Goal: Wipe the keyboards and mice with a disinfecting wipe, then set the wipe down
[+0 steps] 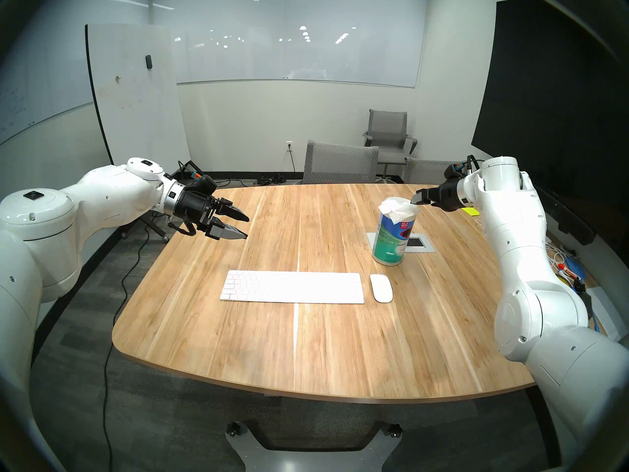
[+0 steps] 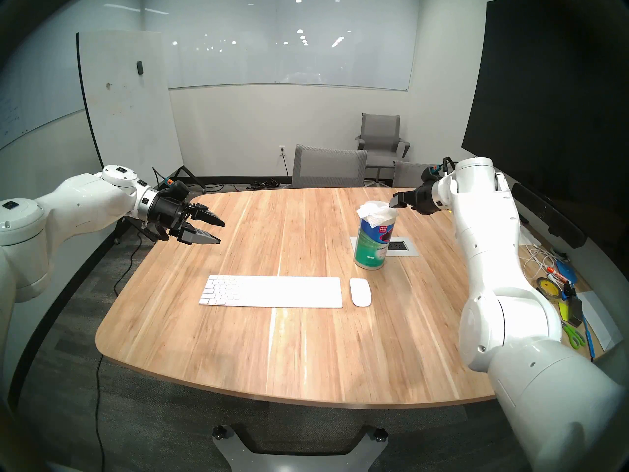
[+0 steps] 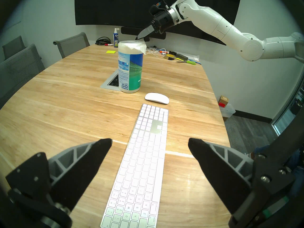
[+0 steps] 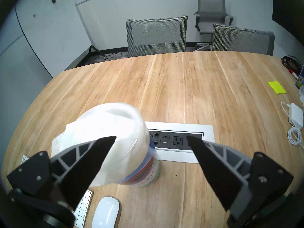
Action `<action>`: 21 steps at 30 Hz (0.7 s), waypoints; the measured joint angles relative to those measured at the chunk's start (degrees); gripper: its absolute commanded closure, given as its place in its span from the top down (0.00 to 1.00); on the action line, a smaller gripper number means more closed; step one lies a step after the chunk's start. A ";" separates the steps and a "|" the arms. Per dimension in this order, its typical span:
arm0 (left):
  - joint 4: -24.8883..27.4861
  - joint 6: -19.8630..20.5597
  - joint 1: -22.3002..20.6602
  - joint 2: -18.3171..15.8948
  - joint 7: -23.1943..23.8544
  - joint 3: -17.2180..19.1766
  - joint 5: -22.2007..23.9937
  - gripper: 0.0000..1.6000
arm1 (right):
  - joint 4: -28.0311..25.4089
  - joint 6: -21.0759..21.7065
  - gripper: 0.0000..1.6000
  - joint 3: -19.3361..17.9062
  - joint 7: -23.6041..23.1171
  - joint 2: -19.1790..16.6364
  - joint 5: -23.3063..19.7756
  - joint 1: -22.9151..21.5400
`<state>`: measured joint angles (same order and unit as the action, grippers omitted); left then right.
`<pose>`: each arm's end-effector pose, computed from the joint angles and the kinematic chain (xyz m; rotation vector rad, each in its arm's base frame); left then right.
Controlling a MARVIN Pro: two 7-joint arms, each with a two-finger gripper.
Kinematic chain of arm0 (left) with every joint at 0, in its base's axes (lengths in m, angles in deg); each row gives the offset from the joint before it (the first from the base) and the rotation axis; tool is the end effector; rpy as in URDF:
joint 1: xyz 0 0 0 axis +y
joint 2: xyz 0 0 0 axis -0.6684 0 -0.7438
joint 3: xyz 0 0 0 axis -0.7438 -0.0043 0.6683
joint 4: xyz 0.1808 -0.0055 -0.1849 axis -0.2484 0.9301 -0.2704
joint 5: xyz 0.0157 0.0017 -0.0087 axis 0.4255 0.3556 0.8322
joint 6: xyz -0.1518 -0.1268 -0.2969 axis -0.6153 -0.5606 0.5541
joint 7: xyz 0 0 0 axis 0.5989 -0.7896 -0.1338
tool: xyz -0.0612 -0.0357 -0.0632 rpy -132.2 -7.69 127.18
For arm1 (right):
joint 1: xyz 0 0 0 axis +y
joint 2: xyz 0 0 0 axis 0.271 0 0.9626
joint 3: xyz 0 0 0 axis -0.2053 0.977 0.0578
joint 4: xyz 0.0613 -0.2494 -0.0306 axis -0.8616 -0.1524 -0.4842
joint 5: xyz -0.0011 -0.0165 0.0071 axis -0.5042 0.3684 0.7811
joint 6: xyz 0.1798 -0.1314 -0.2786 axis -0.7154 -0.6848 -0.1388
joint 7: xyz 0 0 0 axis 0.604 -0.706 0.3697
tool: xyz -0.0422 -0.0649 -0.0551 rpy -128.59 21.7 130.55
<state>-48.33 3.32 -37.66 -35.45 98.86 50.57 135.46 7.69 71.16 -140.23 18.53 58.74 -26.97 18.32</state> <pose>0.5717 0.1272 -0.1413 1.7717 -1.3692 0.9215 0.6126 -0.1592 -0.0771 -2.6305 -0.1615 -1.2746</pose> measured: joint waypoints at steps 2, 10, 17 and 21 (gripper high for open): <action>0.00 0.00 0.00 0.00 0.00 0.00 0.00 1.00 | 0.09 0.00 1.00 0.00 -0.06 0.00 0.08 -0.02; 0.00 0.00 0.00 0.00 0.00 0.00 0.00 1.00 | 0.88 0.00 1.00 -0.01 -0.61 0.00 0.83 -0.14; 0.00 0.00 0.00 0.00 0.00 0.00 0.00 1.00 | 1.01 0.00 1.00 -0.28 -1.10 0.02 1.36 -0.07; 0.00 0.00 0.00 0.00 0.00 0.00 0.00 1.00 | 0.92 0.00 1.00 -0.56 -1.39 0.04 1.62 -0.02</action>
<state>-48.32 3.32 -37.66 -35.44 98.86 50.57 135.46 8.62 71.16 -140.79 17.15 58.77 -25.35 18.29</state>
